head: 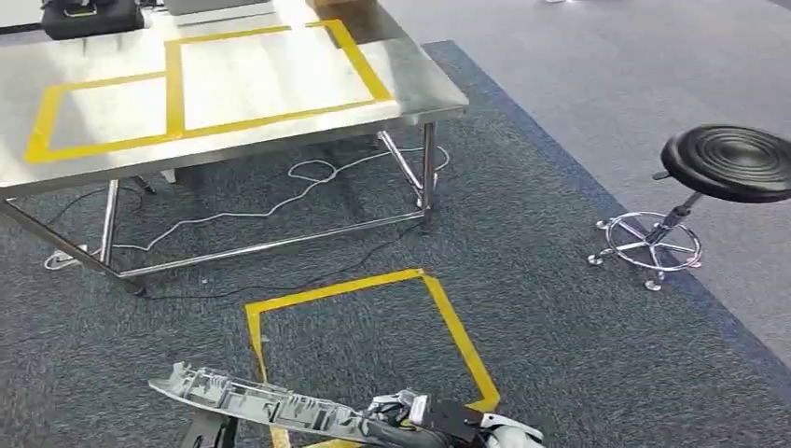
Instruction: Take the parts from the cabinet and place them on the table.
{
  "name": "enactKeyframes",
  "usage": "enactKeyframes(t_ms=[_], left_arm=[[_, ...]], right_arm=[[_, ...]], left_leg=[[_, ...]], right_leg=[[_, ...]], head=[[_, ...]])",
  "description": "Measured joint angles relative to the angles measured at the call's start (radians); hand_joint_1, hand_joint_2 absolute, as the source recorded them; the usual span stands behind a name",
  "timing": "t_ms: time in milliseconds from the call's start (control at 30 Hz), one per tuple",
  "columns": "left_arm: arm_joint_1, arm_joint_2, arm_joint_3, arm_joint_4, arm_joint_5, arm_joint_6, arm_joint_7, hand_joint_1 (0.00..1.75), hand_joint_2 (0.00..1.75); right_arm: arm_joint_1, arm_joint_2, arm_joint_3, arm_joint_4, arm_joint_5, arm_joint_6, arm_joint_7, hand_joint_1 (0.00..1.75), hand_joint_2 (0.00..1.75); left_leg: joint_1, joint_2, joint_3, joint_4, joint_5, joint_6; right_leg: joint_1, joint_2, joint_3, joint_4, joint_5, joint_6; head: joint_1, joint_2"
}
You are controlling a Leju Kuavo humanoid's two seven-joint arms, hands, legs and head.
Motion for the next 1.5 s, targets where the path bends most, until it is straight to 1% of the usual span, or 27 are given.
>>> enactKeyframes(t_ms=[67, 100, 167, 233, 267, 300, 433, 467, 533, 567, 600, 667, 733, 800, 867, 933, 967, 1067, 1100, 1133, 1167, 1233, 1267, 1300, 1333, 1433, 1500], left_arm=[[0.003, -0.003, 0.0, 0.001, -0.004, -0.005, 0.0, 0.0, 0.0], [0.006, -0.004, 0.0, 0.001, -0.005, -0.006, 0.0, 0.0, 0.0], [0.01, -0.004, 0.0, 0.002, -0.005, -0.006, -0.002, 0.0, 0.0], [0.01, -0.003, 0.001, 0.002, -0.004, -0.004, -0.004, 0.0, 0.0], [0.007, -0.003, 0.002, 0.002, -0.004, -0.001, -0.004, 0.0, 0.0], [0.007, -0.002, 0.003, 0.002, 0.001, 0.002, -0.005, 0.0, 0.0], [0.02, 0.005, 0.009, 0.002, 0.006, 0.002, -0.011, 0.0, 0.0], [0.021, 0.008, 0.011, 0.002, 0.007, 0.001, -0.013, 0.0, 0.0], [0.024, 0.012, 0.015, 0.002, 0.009, 0.001, -0.013, 0.0, 0.0], [0.028, 0.014, 0.016, 0.003, 0.013, 0.001, -0.013, 0.0, 0.0], [0.031, 0.016, 0.017, 0.003, 0.013, 0.001, -0.013, 0.0, 0.0], [0.036, 0.019, 0.02, 0.003, 0.013, 0.003, -0.013, 0.0, 0.0], [0.036, 0.021, 0.023, 0.003, 0.014, 0.006, -0.014, 0.0, 0.0], [0.035, 0.026, 0.032, 0.003, 0.016, 0.014, -0.019, 0.0, 0.0], [0.037, 0.03, 0.041, 0.003, 0.019, 0.019, -0.023, 0.0, 0.0], [0.036, 0.037, 0.049, 0.003, 0.026, 0.023, -0.034, 0.0, 0.0], [0.036, 0.039, 0.055, 0.003, 0.032, 0.026, -0.045, 0.0, 0.0], [0.035, 0.043, 0.077, 0.003, 0.049, 0.03, -0.082, 0.0, 0.0], [0.036, 0.046, 0.085, 0.003, 0.056, 0.03, -0.087, 0.0, 0.0], [0.037, 0.049, 0.093, 0.003, 0.057, 0.03, -0.092, 0.0, 0.0], [0.037, 0.052, 0.097, 0.003, 0.054, 0.028, -0.095, 0.0, 0.0], [0.034, 0.056, 0.098, 0.003, 0.034, 0.022, -0.096, 0.0, 0.0], [0.031, 0.056, 0.098, 0.003, 0.027, 0.021, -0.094, 0.0, 0.0], [0.024, 0.055, 0.098, 0.003, 0.02, 0.017, -0.088, 0.0, 0.0], [0.02, 0.055, 0.098, 0.003, 0.013, 0.015, -0.082, 0.0, 0.0], [0.017, 0.054, 0.092, 0.003, -0.021, 0.015, -0.046, 0.0, 0.0], [0.009, 0.056, 0.087, 0.003, -0.037, 0.015, -0.04, 0.0, 0.0]], right_arm=[[0.014, -0.001, -0.001, 0.0, -0.005, -0.01, 0.0, 1.75, 1.75], [0.02, -0.001, -0.001, 0.0, -0.005, -0.015, 0.001, 1.75, 1.75], [0.03, 0.0, -0.002, 0.0, -0.013, -0.021, 0.001, 1.75, 1.75], [0.033, 0.002, -0.003, 0.0, -0.014, -0.027, 0.001, 1.75, 1.75], [0.034, 0.002, -0.005, 0.0, -0.015, -0.03, 0.001, 1.75, 1.75], [0.035, 0.003, -0.006, 0.0, -0.014, -0.032, 0.001, 1.75, 1.75], [0.05, 0.011, -0.007, 0.0, -0.018, -0.032, 0.001, 1.75, 1.75], [0.052, 0.013, -0.007, 0.0, -0.019, -0.033, 0.001, 1.75, 1.75], [0.06, 0.013, -0.008, 0.0, -0.022, -0.034, 0.001, 1.75, 1.75], [0.065, 0.013, -0.008, 0.0, -0.022, -0.035, 0.001, 1.75, 1.75], [0.07, 0.013, -0.008, 0.001, -0.023, -0.035, 0.001, 1.75, 1.75], [0.072, 0.013, -0.008, 0.001, -0.026, -0.035, 0.001, 1.75, 1.75], [0.068, 0.013, -0.013, 0.0, -0.03, -0.035, 0.001, 1.75, 1.75], [0.058, 0.019, -0.016, 0.0, -0.033, -0.04, 0.001, 1.75, 1.75], [0.056, 0.026, -0.019, 0.0, -0.037, -0.054, 0.001, 1.75, 1.75], [0.051, 0.042, -0.031, 0.0, -0.038, -0.094, 0.001, 1.75, 1.75], [0.045, 0.05, -0.039, -0.002, -0.04, -0.124, 0.001, 1.75, 1.75], [0.041, 0.085, -0.073, -0.013, -0.051, -0.209, 0.002, 1.75, 1.75], [0.04, 0.097, -0.085, -0.016, -0.053, -0.231, 0.002, 1.75, 1.75], [0.039, 0.107, -0.099, -0.019, -0.056, -0.257, 0.003, 1.75, 1.75], [0.035, 0.116, -0.116, -0.023, -0.058, -0.29, 0.013, 1.75, 1.75], [0.025, 0.132, -0.147, -0.025, -0.064, -0.336, 0.035, 1.75, 1.75], [0.02, 0.136, -0.164, -0.025, -0.068, -0.342, 0.049, 1.75, 1.75], [0.012, 0.137, -0.182, -0.025, -0.072, -0.343, 0.059, 1.75, 1.75], [0.006, 0.137, -0.199, -0.025, -0.074, -0.344, 0.066, 1.75, 1.75], [-0.003, 0.137, -0.239, -0.016, -0.072, -0.387, 0.088, 1.75, 1.75], [-0.009, 0.137, -0.264, -0.006, -0.074, -0.402, 0.092, 1.75, 1.75]], left_leg=[[0.002, 0.015, -0.066, 0.144, -0.056, -0.006], [0.002, 0.016, -0.074, 0.164, -0.054, -0.007], [0.006, 0.017, -0.019, 0.07, 0.01, -0.009], [0.009, 0.03, 0.083, -0.101, 0.076, -0.011], [0.005, 0.039, 0.103, -0.143, 0.06, -0.011], [0.006, 0.03, 0.098, -0.139, 0.063, 0.006], [0.007, 0.027, 0.101, -0.144, 0.066, 0.032], [0.007, 0.026, 0.101, -0.144, 0.066, 0.04], [0.006, 0.023, 0.101, -0.144, 0.065, 0.045], [0.004, 0.023, 0.101, -0.144, 0.065, 0.046], [0.004, 0.021, 0.101, -0.143, 0.065, 0.046], [0.004, 0.015, 0.103, -0.143, 0.064, 0.045], [0.005, 0.009, 0.108, -0.143, 0.061, 0.04], [-0.002, 0.008, 0.103, -0.138, 0.061, 0.027], [0.004, 0.008, 0.104, -0.145, 0.067, 0.015], [0.007, 0.009, 0.102, -0.141, 0.059, 0.003], [0.005, 0.013, 0.089, -0.112, 0.034, -0.001], [0.007, 0.014, -0.02, 0.122, -0.08, -0.009], [0.007, 0.014, -0.045, 0.173, -0.092, -0.011], [0.007, 0.014, -0.043, 0.17, -0.076, -0.01], [0.007, 0.015, -0.021, 0.124, -0.038, -0.01], [0.008, 0.019, 0.069, -0.051, 0.05, -0.01], [0.01, 0.028, 0.104, -0.118, 0.066, -0.012], [0.007, 0.023, 0.112, -0.148, 0.055, -0.005], [0.008, 0.022, 0.107, -0.141, 0.057, 0.003], [0.009, 0.022, 0.107, -0.144, 0.061, 0.023], [0.009, 0.022, 0.106, -0.144, 0.061, 0.037]], right_leg=[[0.002, -0.021, -0.001, 0.0, -0.002, -0.002], [0.001, -0.027, -0.001, 0.0, -0.002, -0.002], [0.0, -0.035, -0.001, 0.001, -0.002, 0.001], [-0.001, -0.038, 0.001, 0.003, -0.003, 0.009], [0.009, -0.037, -0.004, 0.011, -0.007, 0.017], [0.009, -0.037, -0.004, 0.009, -0.005, 0.022], [0.004, -0.034, -0.007, 0.014, -0.015, 0.043], [0.003, -0.028, -0.026, 0.055, -0.045, 0.047], [0.003, -0.022, -0.104, 0.226, -0.126, 0.05], [0.003, -0.021, -0.144, 0.306, -0.153, 0.051], [0.003, -0.021, -0.162, 0.335, -0.153, 0.051], [0.003, -0.021, -0.127, 0.254, -0.091, 0.047], [0.001, -0.017, -0.028, 0.058, 0.0, 0.042], [0.001, -0.006, -0.001, 0.012, -0.01, 0.034], [0.008, -0.005, -0.005, 0.015, -0.008, 0.024], [0.001, -0.008, -0.004, 0.007, 0.0, 0.008], [0.001, -0.009, -0.005, 0.007, 0.0, 0.002], [0.004, -0.016, -0.007, 0.007, -0.001, -0.005], [0.005, -0.017, -0.007, 0.007, -0.001, -0.005], [0.005, -0.019, -0.007, 0.007, -0.001, -0.005], [0.005, -0.019, -0.006, 0.007, -0.001, -0.004], [0.002, -0.019, -0.003, 0.008, -0.001, 0.0], [0.005, -0.02, -0.002, 0.008, -0.002, 0.006], [0.013, -0.019, -0.009, 0.017, -0.005, 0.012], [0.013, -0.02, -0.01, 0.012, -0.001, 0.018], [0.008, -0.02, -0.011, 0.008, -0.001, 0.032], [0.007, -0.018, -0.05, 0.086, -0.052, 0.043]], head=[[0.0, 0.0], [-0.001, 0.0], [0.0, 0.0], [-0.001, 0.0], [-0.005, 0.0], [0.0, 0.0], [0.004, 0.0], [0.009, 0.0], [0.011, 0.0], [0.011, 0.0], [0.011, 0.0], [0.011, 0.0], [0.012, 0.0], [0.009, 0.0], [0.009, 0.0], [0.01, 0.0], [0.005, 0.0], [0.004, 0.0], [0.004, 0.0], [0.005, 0.0], [0.003, 0.0], [0.003, 0.0], [0.003, 0.0], [-0.001, 0.0], [0.007, 0.0], [0.006, 0.0], [0.011, 0.0]])
